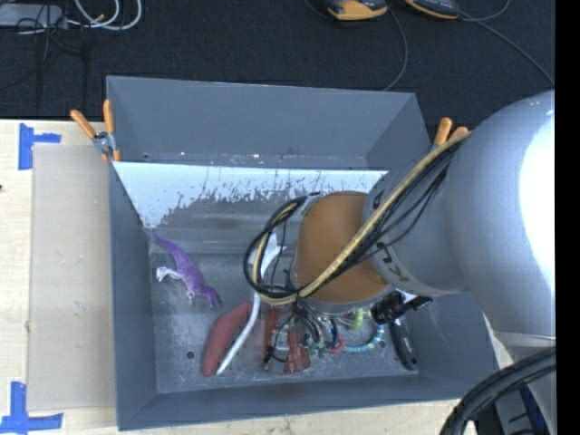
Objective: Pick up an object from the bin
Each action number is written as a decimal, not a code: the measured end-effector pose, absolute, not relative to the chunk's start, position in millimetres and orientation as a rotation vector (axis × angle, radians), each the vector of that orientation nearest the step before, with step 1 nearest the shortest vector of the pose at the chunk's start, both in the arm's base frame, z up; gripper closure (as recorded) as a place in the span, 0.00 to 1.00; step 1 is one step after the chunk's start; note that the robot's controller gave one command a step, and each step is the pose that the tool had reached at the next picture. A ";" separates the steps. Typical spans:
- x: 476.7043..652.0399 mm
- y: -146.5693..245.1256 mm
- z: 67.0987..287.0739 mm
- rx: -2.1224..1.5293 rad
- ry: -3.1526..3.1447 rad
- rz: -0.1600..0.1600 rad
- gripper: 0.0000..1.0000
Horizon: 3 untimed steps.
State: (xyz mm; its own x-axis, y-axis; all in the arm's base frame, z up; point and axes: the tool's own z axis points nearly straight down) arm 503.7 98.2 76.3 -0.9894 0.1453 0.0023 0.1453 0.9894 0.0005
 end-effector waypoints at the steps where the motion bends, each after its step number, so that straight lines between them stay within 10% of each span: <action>1: 503.7 98.1 76.3 -0.229 -3.131 -0.001 1.00; 3: 503.7 98.1 76.3 -0.230 -3.131 -0.001 1.00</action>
Offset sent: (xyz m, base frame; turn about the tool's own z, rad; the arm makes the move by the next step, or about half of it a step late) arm 0.0000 0.0000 0.0000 0.0000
